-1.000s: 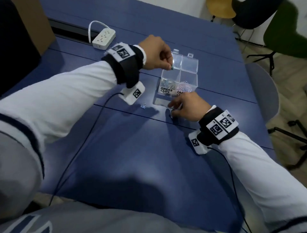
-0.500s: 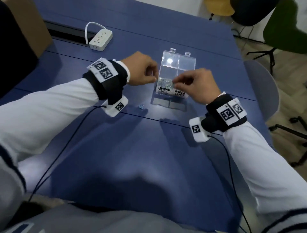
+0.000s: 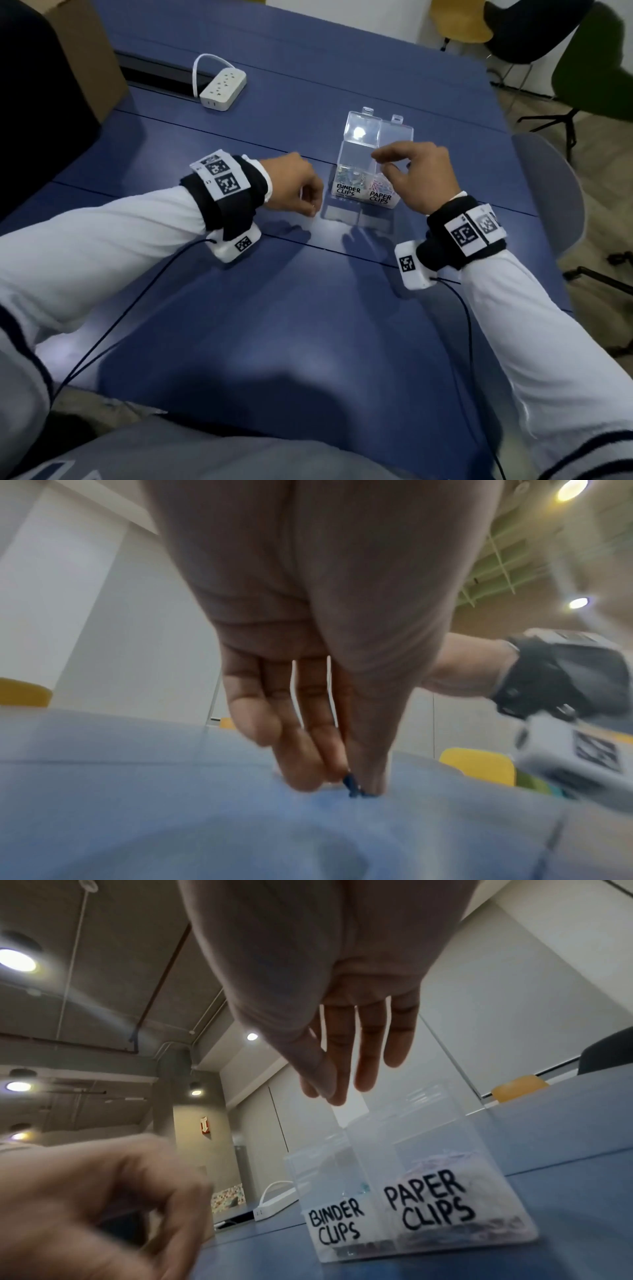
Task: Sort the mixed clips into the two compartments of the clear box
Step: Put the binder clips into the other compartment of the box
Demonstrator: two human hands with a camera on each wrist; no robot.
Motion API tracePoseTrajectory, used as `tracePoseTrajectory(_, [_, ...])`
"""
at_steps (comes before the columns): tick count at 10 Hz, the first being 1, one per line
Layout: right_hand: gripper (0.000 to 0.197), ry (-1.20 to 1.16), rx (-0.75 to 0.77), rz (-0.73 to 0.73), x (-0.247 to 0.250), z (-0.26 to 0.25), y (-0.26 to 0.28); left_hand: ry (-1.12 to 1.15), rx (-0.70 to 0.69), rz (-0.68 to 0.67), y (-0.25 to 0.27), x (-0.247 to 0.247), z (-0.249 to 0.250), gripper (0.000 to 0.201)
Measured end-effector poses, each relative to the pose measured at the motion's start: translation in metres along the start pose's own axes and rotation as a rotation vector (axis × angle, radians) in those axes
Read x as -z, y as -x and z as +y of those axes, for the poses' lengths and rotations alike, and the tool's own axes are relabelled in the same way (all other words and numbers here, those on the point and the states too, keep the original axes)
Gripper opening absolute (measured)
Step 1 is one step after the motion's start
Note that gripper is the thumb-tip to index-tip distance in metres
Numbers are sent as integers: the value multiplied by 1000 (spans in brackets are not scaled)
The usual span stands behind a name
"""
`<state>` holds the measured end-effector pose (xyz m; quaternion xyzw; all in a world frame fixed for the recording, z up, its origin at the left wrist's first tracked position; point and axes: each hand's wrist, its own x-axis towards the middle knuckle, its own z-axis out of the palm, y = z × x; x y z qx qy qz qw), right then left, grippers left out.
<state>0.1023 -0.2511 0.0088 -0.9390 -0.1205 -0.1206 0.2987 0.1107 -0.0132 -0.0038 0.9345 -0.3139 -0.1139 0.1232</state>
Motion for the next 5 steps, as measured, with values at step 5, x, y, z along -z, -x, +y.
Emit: tracePoseTrajectory(5, [21, 66, -58, -374, 16, 11, 127, 47, 143, 300, -36, 29, 32, 25])
